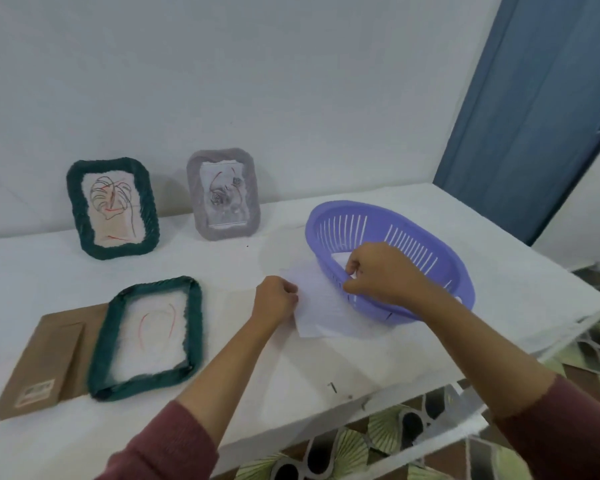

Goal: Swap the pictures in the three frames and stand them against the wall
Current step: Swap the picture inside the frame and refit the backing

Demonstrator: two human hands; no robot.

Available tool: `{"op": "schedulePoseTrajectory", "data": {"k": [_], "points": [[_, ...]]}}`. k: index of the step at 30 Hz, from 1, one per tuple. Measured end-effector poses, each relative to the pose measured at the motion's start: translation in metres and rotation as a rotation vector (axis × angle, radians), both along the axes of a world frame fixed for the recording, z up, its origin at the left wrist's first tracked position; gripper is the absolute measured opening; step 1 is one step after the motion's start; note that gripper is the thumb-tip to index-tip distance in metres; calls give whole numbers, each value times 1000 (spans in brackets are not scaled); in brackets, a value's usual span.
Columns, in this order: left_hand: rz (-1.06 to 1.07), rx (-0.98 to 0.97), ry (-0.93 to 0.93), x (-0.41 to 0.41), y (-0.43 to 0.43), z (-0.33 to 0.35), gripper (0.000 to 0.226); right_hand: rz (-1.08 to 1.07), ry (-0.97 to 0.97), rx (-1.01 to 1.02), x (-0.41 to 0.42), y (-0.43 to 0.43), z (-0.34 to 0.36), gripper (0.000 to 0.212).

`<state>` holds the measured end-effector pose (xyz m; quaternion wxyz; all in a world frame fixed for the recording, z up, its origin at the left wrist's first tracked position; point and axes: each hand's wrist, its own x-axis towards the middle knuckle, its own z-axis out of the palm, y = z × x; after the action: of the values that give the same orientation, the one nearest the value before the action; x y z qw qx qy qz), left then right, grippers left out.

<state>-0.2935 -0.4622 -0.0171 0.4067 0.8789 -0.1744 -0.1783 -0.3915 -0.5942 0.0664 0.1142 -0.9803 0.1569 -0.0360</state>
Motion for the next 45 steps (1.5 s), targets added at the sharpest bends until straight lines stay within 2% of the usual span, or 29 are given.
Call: {"op": "schedulePoseTrajectory", "data": {"k": [3,7,11,13,15,18,21,23,28,38,39,42,45], "points": [[50,-32,22,-2,-12,-9,7,34,-9,-2,-2,-3,-2,28],[48,1,-4,0,-23,-20,30,59,-18,50,-5,0,-8,30],[100,8,-95,-1,-28,-17,30,45,-11,160,-7,-5,-6,33],[168,-103,-164,-1,-30,-6,34,-39,-1,255,-4,-21,1,39],[189,-261,-124,0,-35,13,37,-155,18,235,5,-44,2,42],[150,-363,-7,4,-42,37,43,-259,240,102,17,-69,-10,52],[110,-285,-30,9,-44,46,44,-276,435,97,23,-77,-28,65],[93,-255,-32,10,-45,47,43,-299,453,85,25,-80,-37,66],[89,-260,-70,7,-46,50,38,-365,414,35,25,-84,-41,61],[67,-252,-107,5,-47,49,21,-414,272,-30,21,-88,-36,26],[71,-247,-85,5,-47,49,21,-410,270,-26,21,-88,-32,22],[130,-217,-107,3,-47,49,40,-372,219,67,20,-86,-12,13],[287,-406,-254,-8,-41,65,35,-289,29,170,17,-73,24,23]]}}
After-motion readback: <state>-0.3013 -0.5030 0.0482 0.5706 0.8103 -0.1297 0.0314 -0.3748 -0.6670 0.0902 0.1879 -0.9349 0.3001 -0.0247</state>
